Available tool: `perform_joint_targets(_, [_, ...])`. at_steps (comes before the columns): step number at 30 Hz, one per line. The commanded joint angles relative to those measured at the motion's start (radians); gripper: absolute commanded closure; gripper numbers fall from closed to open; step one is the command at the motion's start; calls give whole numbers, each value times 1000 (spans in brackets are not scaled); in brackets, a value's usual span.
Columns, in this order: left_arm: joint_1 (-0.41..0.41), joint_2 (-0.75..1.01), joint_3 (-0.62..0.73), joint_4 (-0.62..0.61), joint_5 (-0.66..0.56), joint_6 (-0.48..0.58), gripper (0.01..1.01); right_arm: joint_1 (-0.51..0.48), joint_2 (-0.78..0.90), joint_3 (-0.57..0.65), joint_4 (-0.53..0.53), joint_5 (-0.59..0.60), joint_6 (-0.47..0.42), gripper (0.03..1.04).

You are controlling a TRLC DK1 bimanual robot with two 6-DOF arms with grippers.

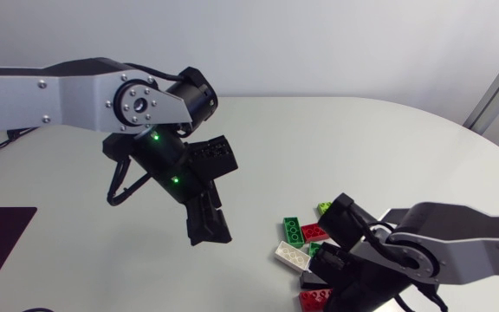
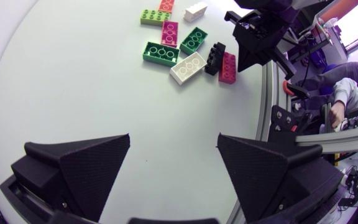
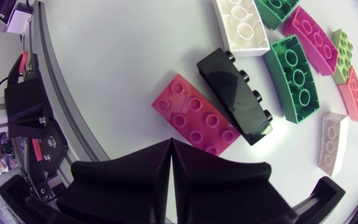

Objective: Sort duplo bricks by size, large to the right and small to the left

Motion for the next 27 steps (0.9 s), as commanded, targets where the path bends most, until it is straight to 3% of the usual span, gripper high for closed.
perform_joint_targets(1, [-3, -13, -20, 7, 5, -20, 49, -26, 39, 27, 8, 3, -15, 1016])
perform_joint_targets(18, [1, -18, -22, 12, 5, -18, 49, -256, 205, 215, 9, -13, -115, 1016])
perform_joint_targets(27, [1, -36, -14, 10, 5, -20, 49, -173, 116, 284, -31, -22, -60, 1016])
